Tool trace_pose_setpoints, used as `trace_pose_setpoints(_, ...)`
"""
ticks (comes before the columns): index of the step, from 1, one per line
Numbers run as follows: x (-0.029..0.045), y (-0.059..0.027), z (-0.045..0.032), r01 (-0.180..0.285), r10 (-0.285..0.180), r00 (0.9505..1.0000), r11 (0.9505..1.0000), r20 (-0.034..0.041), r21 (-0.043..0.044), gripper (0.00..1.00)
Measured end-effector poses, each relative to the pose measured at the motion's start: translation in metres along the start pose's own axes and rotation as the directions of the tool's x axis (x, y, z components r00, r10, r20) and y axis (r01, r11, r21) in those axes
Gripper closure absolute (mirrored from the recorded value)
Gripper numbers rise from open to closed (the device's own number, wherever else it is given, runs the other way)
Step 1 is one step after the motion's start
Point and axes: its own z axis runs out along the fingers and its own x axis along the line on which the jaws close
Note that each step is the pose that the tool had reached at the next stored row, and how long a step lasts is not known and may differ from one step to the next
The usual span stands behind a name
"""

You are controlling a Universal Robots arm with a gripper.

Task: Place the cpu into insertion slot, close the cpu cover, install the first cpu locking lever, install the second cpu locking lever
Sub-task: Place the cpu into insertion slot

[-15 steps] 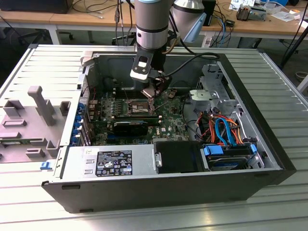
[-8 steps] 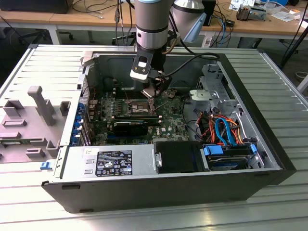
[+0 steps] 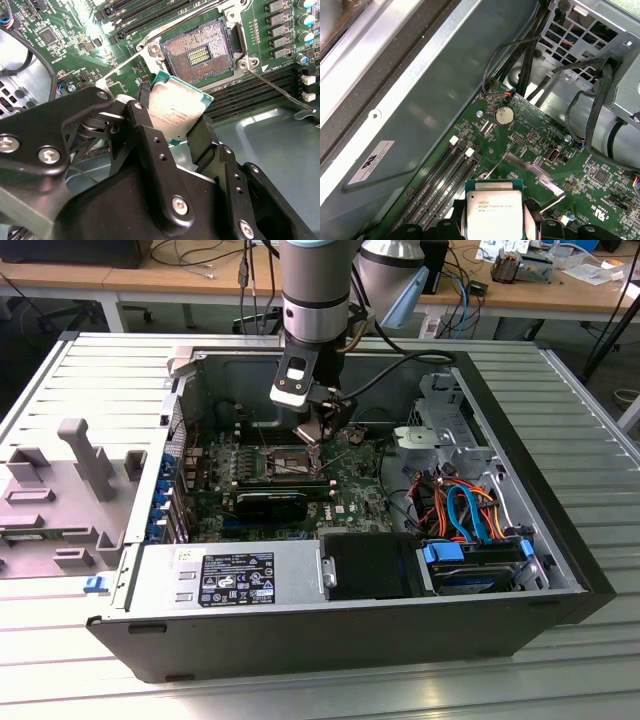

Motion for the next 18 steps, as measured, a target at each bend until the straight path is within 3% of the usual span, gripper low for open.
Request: trace_pose_setpoints(18, 0.0, 0.0, 0.0006, -0.009, 0.009, 1.0, 1.0, 0.0008, -0.0002, 0.46)
